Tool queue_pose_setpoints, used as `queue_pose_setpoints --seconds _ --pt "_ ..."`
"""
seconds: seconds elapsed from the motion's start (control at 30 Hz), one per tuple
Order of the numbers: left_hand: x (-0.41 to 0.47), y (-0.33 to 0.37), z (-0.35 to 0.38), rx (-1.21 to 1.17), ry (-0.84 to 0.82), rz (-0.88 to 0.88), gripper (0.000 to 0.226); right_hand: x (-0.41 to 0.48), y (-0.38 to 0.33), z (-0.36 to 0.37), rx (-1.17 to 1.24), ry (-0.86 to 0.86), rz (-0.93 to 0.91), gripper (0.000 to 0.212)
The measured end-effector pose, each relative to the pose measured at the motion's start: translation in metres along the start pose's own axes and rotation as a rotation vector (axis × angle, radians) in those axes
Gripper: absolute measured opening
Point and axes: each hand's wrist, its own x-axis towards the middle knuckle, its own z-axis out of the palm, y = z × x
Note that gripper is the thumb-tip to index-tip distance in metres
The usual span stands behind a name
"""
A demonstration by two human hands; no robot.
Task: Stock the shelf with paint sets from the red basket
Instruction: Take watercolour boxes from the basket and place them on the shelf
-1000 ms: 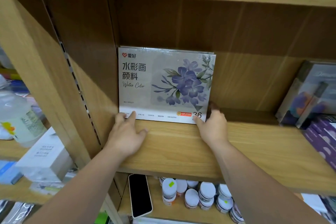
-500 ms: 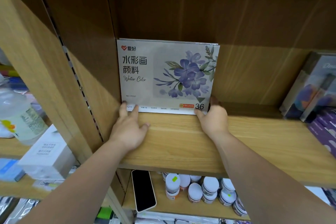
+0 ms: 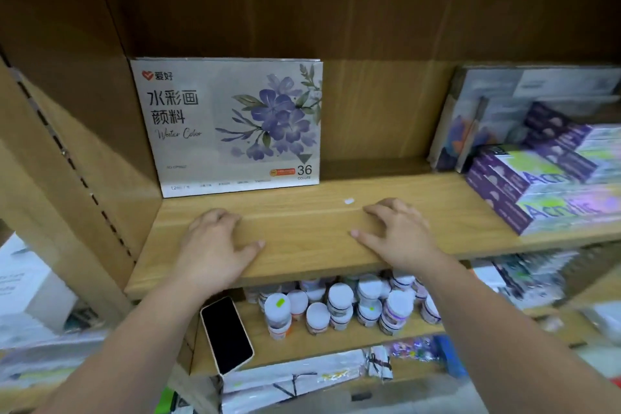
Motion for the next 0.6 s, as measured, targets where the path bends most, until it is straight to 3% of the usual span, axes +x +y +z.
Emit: queue_pose_setpoints --seconds 0.1,0.2,0.27,0.37,0.5,0.6 --pt "-0.024 0.032 0.009 -0.038 0.02 0.068 0.066 -0.044 0.042 -0.015 0.063 0.019 -0.039 0.061" --pt "-0.054 0.076 0.03 -0.124 0.084 0.171 0.051 -0.1 0.098 -0.022 0.15 0.143 -0.022 0.058" --pt "-0.081 0.113 0.053 -0.216 0.123 0.263 0.043 -0.147 0.145 -0.022 0.228 0.219 0.058 0.061" --pt "-0.127 0.179 0.104 -0.28 0.13 0.412 0.041 -0.228 0.223 -0.02 0.276 0.199 0.214 0.063" --pt "-0.193 0.269 0.186 -0.246 -0.09 0.432 0.041 -0.331 0.331 -0.008 0.327 0.054 0.455 0.062" --pt "-0.231 0.316 0.255 -0.168 -0.338 0.433 0.066 -0.395 0.391 -0.002 0.332 -0.051 0.637 0.053"
